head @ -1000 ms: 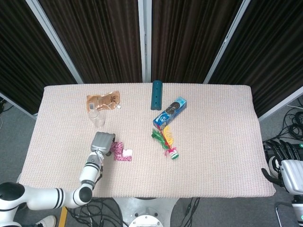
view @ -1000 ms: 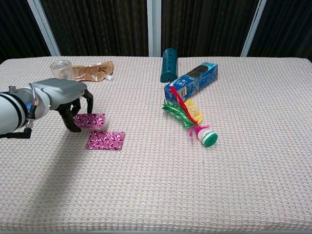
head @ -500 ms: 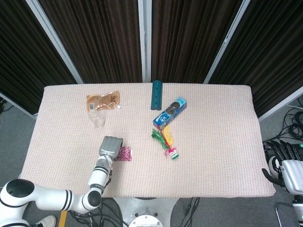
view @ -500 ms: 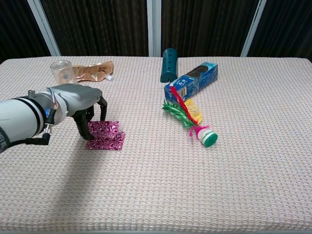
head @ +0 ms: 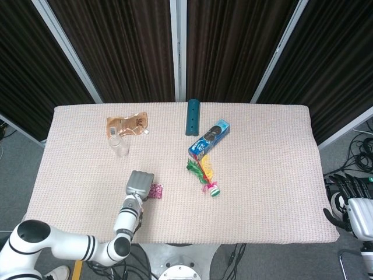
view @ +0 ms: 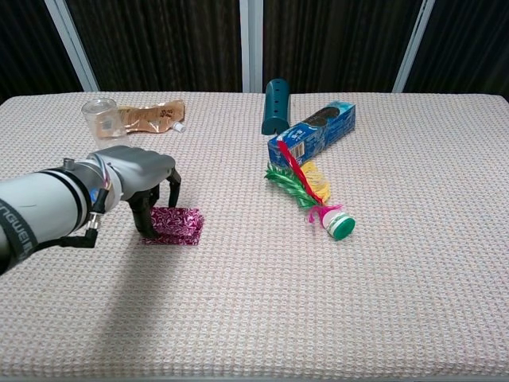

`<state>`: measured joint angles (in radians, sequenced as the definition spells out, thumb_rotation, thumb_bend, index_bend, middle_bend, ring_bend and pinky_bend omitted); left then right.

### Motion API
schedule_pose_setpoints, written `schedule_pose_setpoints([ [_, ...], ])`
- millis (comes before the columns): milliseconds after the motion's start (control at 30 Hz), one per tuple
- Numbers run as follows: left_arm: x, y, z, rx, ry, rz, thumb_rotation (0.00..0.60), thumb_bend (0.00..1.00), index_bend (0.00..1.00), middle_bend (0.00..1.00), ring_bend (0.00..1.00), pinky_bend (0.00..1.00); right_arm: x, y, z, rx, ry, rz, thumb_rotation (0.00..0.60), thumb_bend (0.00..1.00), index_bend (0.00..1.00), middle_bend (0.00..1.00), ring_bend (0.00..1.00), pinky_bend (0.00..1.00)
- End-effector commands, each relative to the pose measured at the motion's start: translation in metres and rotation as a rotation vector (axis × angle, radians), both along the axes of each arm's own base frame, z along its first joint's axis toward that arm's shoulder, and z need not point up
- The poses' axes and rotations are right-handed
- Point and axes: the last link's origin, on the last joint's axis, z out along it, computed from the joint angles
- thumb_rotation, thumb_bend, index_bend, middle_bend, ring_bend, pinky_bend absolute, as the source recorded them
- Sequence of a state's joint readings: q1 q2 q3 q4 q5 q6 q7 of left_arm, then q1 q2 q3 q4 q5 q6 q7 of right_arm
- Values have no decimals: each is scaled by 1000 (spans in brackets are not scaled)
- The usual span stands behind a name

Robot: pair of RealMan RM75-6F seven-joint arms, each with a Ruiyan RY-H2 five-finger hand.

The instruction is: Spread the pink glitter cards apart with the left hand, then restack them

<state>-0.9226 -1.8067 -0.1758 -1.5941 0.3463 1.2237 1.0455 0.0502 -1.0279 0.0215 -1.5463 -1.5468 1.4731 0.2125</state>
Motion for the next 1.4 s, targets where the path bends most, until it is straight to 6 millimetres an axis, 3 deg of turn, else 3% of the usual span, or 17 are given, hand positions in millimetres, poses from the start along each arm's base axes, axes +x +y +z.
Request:
schedule_pose_setpoints([
  [33,1,0,-2,1,2,0,600,260,478,886,927,968,0,1,0,1,1,-3,592,185,131,102,0,0],
  [600,2,0,-9,-1,20,8,600,260,475,885,927,968,-2,2,2,-4,2,-10,595,183,131,102,0,0],
  [1400,3,-2,-10,-13,23,12,600,253,382,885,926,968,-3,4,3,-11,2,-10,595,185,130,102,0,0],
])
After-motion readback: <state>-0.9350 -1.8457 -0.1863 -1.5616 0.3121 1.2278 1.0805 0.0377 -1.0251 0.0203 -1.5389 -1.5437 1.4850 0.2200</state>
